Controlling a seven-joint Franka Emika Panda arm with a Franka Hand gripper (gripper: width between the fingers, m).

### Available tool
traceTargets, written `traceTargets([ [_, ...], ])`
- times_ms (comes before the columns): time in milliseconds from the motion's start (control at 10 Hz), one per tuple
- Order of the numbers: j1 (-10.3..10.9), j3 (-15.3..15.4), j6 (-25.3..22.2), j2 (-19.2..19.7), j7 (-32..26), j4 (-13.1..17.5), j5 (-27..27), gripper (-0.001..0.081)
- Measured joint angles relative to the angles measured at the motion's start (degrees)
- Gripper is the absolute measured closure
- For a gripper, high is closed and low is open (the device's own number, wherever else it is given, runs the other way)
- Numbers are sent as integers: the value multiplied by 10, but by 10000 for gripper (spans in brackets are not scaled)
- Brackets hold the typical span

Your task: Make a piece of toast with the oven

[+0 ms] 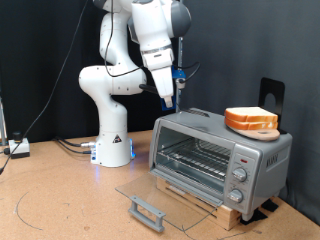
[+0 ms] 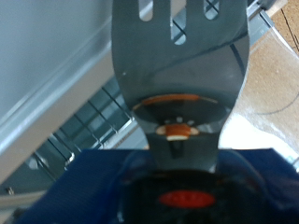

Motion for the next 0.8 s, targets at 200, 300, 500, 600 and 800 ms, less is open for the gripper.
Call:
traceTargets([
  [200,0,20,8,14,17,11,10,393],
  [300,1,29,13,20,21,15,15,393],
  [500,1,42,18,28,26,21,21,393],
  [600,1,47,20,31,28,24,24,393],
  [800,1,55,22,35,31,27,26,393],
])
